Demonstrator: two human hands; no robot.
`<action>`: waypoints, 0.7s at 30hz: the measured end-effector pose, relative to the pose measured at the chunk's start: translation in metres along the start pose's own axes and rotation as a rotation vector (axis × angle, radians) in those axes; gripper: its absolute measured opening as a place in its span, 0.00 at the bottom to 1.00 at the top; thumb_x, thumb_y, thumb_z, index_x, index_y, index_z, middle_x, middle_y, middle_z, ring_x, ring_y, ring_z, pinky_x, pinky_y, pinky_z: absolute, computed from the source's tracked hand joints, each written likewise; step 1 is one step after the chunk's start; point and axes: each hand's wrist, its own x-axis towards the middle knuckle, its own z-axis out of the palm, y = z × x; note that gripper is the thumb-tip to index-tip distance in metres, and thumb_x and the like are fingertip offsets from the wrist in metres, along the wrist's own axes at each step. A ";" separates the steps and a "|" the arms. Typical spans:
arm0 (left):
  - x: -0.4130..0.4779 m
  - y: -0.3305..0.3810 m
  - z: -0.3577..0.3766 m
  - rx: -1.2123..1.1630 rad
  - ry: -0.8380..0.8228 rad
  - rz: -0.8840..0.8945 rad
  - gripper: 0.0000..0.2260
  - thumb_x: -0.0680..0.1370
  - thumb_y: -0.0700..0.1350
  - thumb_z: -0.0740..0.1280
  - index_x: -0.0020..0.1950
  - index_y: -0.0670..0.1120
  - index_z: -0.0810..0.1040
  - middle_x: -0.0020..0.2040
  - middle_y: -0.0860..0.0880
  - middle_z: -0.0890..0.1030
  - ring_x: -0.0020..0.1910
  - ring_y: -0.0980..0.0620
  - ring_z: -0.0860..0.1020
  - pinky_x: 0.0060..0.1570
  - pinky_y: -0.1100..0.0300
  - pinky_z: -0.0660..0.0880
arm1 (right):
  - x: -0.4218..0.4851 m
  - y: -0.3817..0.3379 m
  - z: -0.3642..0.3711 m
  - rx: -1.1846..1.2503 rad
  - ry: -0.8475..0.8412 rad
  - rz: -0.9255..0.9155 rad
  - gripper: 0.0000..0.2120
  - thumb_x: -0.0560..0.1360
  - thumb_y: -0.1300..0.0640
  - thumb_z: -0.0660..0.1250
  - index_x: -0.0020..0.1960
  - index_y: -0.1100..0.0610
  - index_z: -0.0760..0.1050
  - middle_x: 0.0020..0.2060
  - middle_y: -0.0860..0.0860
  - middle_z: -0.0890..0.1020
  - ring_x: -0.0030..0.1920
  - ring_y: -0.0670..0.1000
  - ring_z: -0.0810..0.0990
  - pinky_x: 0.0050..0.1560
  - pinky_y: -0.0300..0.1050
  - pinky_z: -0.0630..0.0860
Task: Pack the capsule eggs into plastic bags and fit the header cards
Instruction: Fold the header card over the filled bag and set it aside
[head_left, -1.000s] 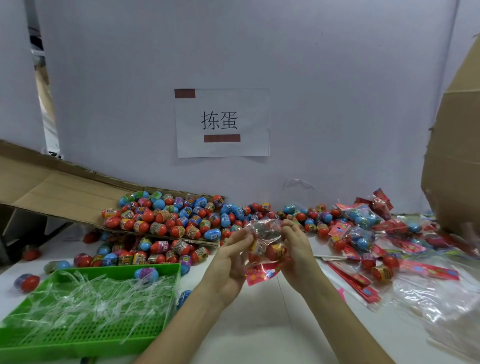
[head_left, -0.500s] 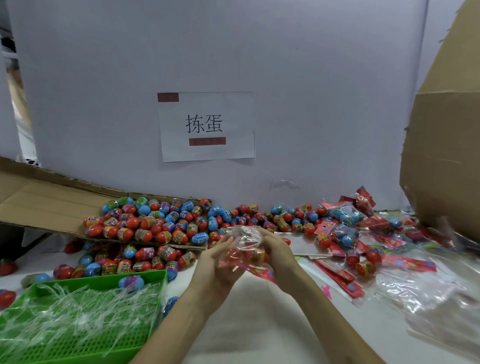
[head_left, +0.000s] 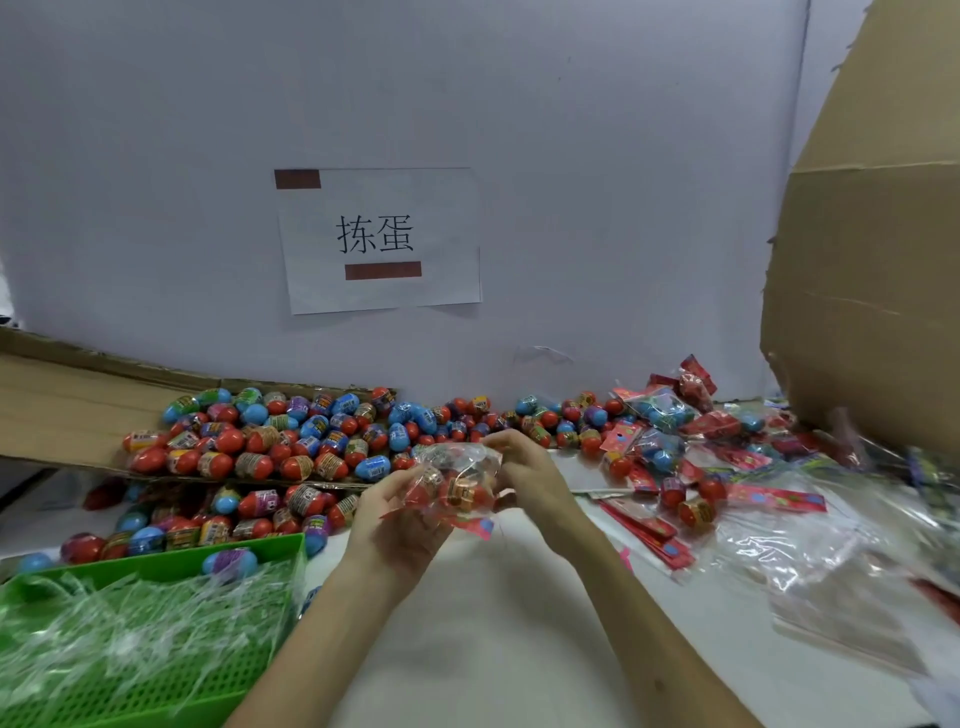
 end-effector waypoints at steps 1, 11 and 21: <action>-0.001 0.001 0.000 0.001 0.011 -0.020 0.11 0.74 0.41 0.69 0.50 0.36 0.86 0.43 0.40 0.86 0.36 0.46 0.86 0.34 0.56 0.83 | 0.001 -0.002 -0.008 0.128 -0.029 0.028 0.13 0.80 0.67 0.58 0.60 0.59 0.77 0.47 0.60 0.79 0.40 0.54 0.81 0.38 0.48 0.81; -0.005 0.001 0.007 -0.015 0.092 -0.054 0.12 0.75 0.45 0.68 0.54 0.39 0.82 0.43 0.42 0.86 0.37 0.45 0.83 0.38 0.53 0.80 | -0.001 -0.002 -0.031 0.179 -0.307 0.080 0.08 0.78 0.59 0.72 0.55 0.60 0.76 0.44 0.54 0.81 0.42 0.51 0.81 0.41 0.42 0.77; -0.007 0.003 0.006 0.036 0.264 0.125 0.09 0.81 0.42 0.62 0.45 0.42 0.79 0.45 0.44 0.83 0.43 0.44 0.82 0.44 0.51 0.78 | -0.001 0.000 -0.075 0.216 -0.383 0.084 0.06 0.76 0.61 0.71 0.52 0.60 0.79 0.45 0.53 0.81 0.44 0.51 0.79 0.42 0.41 0.77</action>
